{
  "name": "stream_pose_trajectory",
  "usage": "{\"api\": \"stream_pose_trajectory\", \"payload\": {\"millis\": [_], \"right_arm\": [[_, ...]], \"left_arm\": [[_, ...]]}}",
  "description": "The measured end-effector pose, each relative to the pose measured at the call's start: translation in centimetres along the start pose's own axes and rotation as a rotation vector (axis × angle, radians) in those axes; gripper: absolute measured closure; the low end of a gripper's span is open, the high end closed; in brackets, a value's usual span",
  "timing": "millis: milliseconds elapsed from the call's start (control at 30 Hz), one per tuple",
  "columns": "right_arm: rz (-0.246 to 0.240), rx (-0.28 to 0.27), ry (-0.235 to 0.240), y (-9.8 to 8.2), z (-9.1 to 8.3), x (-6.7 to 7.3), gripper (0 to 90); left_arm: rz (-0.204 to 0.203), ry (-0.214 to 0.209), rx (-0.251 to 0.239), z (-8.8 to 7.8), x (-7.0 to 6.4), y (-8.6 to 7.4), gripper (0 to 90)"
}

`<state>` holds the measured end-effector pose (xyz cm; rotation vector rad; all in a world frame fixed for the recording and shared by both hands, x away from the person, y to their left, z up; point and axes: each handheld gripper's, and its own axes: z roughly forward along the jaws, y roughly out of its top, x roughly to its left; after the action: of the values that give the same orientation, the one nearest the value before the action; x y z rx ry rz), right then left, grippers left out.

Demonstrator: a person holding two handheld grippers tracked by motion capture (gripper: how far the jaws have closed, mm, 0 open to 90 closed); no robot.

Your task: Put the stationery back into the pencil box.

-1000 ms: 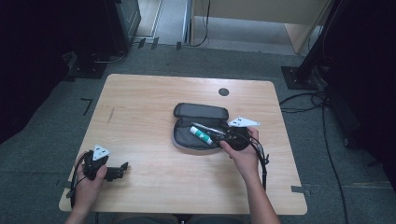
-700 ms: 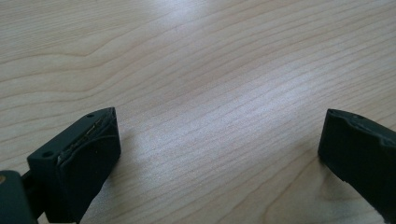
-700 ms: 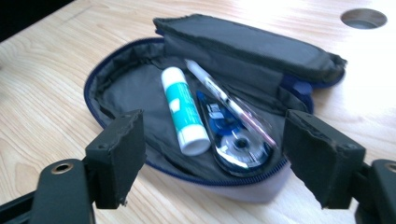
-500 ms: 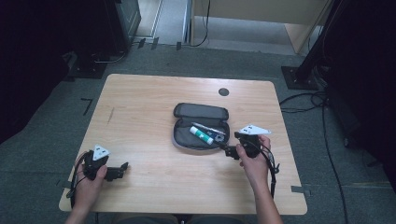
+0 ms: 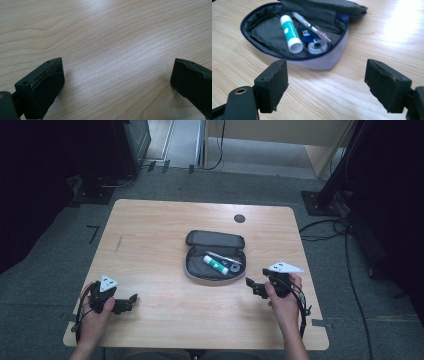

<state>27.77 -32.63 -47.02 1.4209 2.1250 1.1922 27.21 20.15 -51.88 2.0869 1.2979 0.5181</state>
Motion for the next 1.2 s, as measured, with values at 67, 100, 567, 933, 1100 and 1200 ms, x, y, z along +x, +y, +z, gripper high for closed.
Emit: {"api": "stream_pose_trajectory", "payload": {"millis": [67, 100, 567, 933, 1100, 1200], "right_arm": [[0.011, -0.001, -0.007, -0.4, -0.4, -0.3, 19.2], [0.012, 0.002, -0.013, -0.7, -0.7, -0.6, 19.2], [0.063, 0.032, -0.087, -3.6, -3.5, -3.0, 19.1], [0.08, 0.06, -0.129, -5.6, -5.1, -4.4, 19.2], [0.092, 0.088, -0.155, -6.8, -5.5, -4.9, 19.2], [0.1, 0.098, -0.173, -7.5, -5.7, -5.2, 19.4]], "left_arm": [[0.0, 0.0, 0.0, 0.0, 0.0, 0.0, 0.0], [0.002, 0.0, 0.001, 0.0, 0.0, 0.0, 0.0], [0.002, 0.004, 0.003, 0.0, 0.0, 0.0, 0.0], [0.002, 0.004, 0.003, 0.0, 0.0, 0.0, 0.0], [0.002, 0.004, 0.003, 0.0, 0.0, 0.0, 0.0], [0.002, 0.004, 0.003, 0.0, 0.0, 0.0, 0.0]]}}
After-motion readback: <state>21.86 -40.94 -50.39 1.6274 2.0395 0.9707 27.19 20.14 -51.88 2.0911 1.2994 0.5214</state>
